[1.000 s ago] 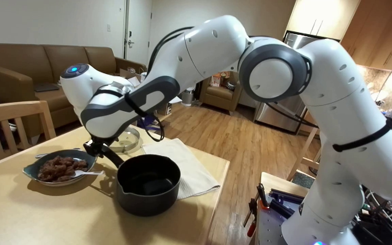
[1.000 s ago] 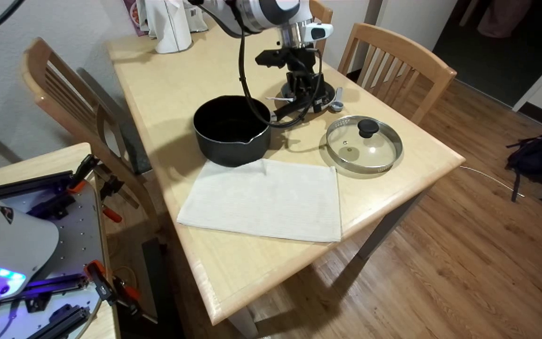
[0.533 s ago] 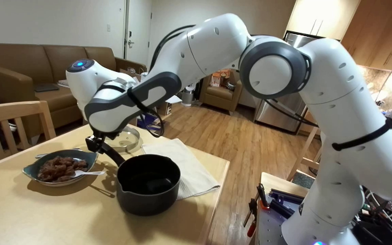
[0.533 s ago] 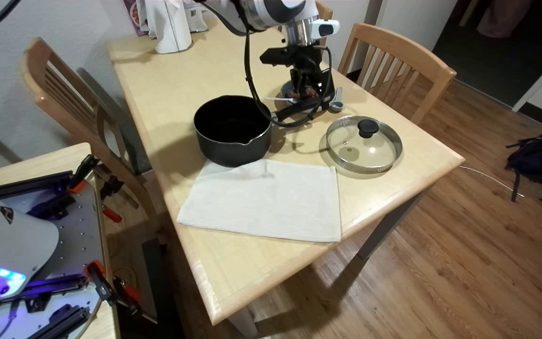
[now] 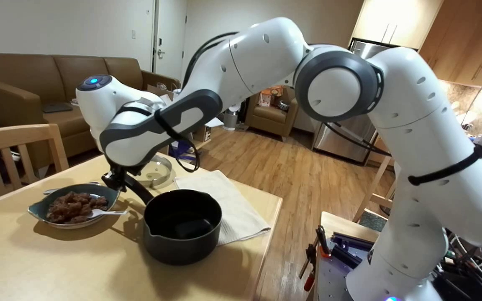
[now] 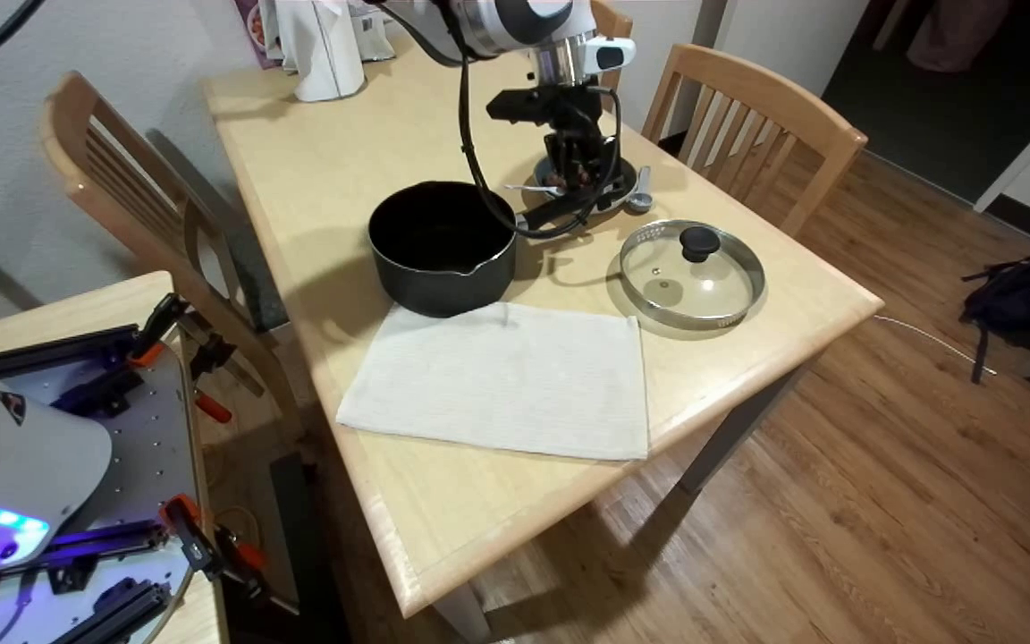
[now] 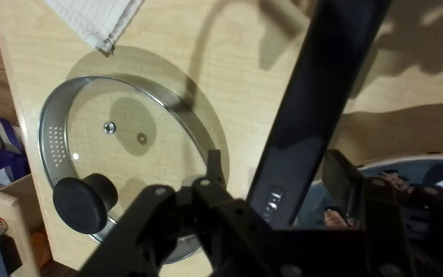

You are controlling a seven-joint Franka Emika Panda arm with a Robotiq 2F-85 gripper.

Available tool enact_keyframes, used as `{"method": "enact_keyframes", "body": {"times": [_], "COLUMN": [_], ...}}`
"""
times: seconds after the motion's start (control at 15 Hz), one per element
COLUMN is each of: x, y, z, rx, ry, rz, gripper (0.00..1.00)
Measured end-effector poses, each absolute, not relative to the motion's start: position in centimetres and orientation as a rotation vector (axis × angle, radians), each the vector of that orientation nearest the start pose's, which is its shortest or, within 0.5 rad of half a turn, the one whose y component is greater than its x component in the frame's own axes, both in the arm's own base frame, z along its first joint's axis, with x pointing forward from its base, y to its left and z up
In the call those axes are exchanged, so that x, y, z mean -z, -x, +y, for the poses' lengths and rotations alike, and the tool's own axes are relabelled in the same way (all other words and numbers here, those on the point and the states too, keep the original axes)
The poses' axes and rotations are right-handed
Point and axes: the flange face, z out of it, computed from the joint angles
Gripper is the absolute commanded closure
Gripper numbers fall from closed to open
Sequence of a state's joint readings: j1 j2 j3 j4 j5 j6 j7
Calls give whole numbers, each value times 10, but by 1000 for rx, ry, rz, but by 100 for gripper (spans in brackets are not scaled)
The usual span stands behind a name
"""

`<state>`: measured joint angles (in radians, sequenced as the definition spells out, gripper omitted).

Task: Move the black pot closer to the bowl

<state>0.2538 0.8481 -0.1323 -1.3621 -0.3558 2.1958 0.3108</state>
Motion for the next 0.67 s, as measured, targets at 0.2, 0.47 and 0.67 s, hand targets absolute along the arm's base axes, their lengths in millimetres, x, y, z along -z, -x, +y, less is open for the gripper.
{"method": "enact_keyframes", "body": {"times": [0.2, 0.47, 0.67], "x": [-213, -209, -208], "y": [-730, -728, -726], "z": [105, 116, 127], "rx": [121, 111, 97], "ry": [3508, 3491, 3465], "rz": [-134, -173, -338], "gripper": [80, 88, 88]}}
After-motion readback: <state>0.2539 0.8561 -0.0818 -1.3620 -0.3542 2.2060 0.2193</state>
